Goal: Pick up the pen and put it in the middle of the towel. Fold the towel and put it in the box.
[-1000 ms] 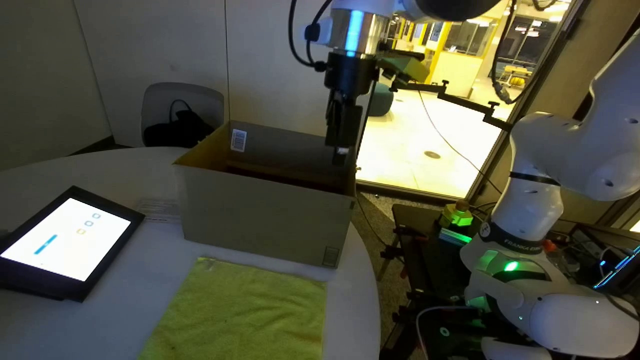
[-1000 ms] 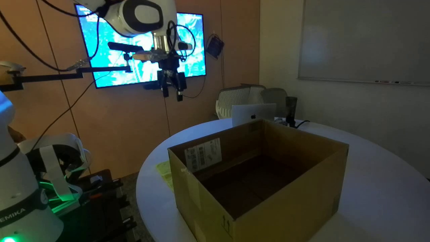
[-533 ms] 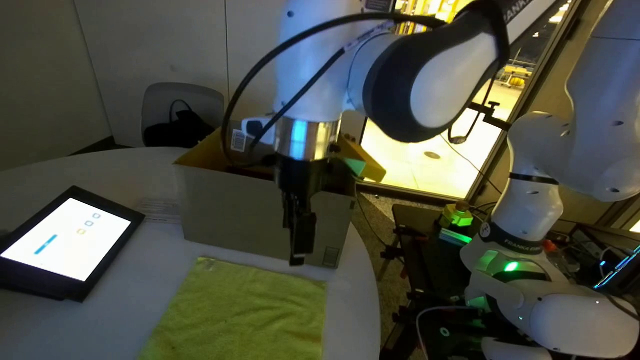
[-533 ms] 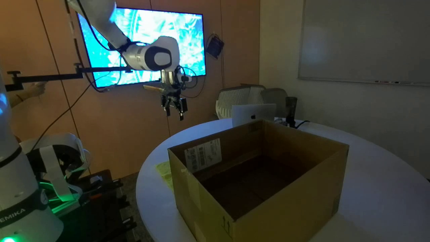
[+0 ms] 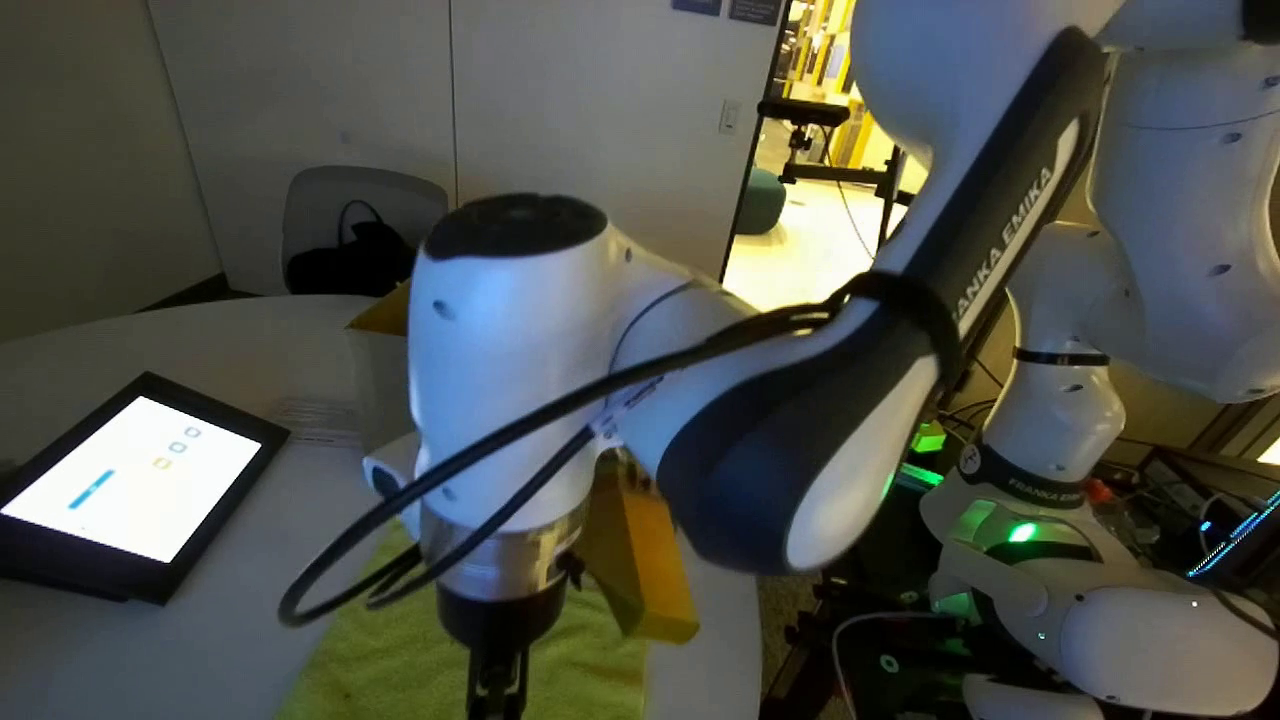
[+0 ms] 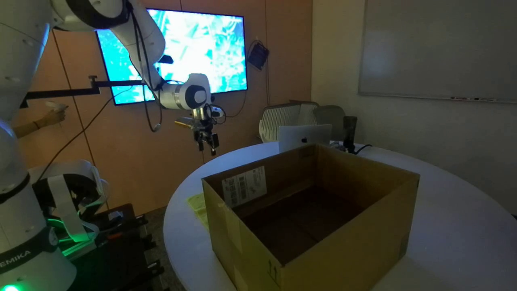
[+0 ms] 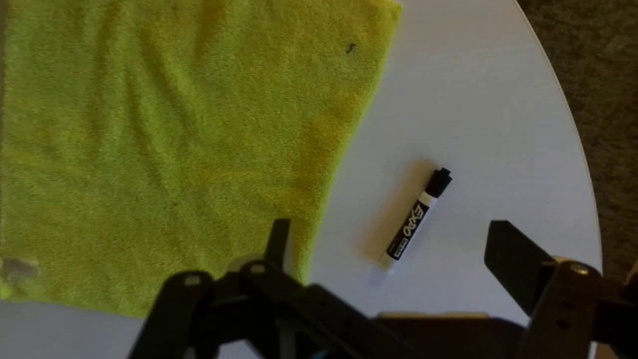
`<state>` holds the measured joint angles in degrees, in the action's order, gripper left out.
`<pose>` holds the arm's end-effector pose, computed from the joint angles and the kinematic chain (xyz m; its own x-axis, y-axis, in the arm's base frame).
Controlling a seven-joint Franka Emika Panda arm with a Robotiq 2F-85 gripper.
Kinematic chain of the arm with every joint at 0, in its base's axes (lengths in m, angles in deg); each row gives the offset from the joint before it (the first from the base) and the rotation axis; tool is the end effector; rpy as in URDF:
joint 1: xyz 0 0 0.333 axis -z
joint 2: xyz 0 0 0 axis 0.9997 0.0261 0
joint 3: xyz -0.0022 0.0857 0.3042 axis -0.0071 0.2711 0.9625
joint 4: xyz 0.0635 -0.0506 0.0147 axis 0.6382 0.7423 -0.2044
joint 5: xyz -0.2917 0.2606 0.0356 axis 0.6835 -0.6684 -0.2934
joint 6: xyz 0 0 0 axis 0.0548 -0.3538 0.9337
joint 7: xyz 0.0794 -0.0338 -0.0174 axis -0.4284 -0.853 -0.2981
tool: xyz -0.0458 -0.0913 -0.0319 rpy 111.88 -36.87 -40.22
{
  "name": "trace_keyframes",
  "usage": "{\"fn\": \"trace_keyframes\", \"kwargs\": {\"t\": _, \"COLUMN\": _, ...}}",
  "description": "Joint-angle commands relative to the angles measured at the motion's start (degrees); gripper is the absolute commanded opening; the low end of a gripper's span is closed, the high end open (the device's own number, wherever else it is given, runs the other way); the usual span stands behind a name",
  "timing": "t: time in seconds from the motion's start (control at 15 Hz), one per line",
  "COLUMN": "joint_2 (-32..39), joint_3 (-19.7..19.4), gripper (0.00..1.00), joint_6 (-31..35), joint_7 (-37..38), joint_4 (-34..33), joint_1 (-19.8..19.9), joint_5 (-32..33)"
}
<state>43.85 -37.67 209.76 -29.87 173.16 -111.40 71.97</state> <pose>0.5224 0.3477 0.2375 0.9569 0.2880 0.0382 0.2892 -0.9568 -0.0302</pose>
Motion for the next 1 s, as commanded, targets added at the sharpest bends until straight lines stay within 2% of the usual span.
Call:
{"fn": "trace_keyframes", "kwargs": {"t": 0.0, "joint_2": 7.8, "joint_3": -2.2, "gripper": 1.00, "joint_6": 0.3, "joint_7": 7.5, "joint_4": -9.6, "joint_1": -4.8, "joint_5": -0.8}}
{"fn": "trace_keyframes", "kwargs": {"t": 0.13, "joint_2": 10.5, "joint_3": -2.4, "gripper": 1.00, "joint_6": 0.4, "joint_7": 10.0, "joint_4": -12.9, "joint_1": -6.3, "joint_5": -2.1}}
{"fn": "trace_keyframes", "kwargs": {"t": 0.47, "joint_2": 16.7, "joint_3": -5.5, "gripper": 1.00, "joint_6": 5.6, "joint_7": 17.2, "joint_4": -17.6, "joint_1": -12.0, "joint_5": -1.0}}
{"fn": "trace_keyframes", "kwargs": {"t": 0.93, "joint_2": 24.9, "joint_3": -9.2, "gripper": 1.00, "joint_6": 6.7, "joint_7": 18.7, "joint_4": -23.2, "joint_1": -17.9, "joint_5": -1.2}}
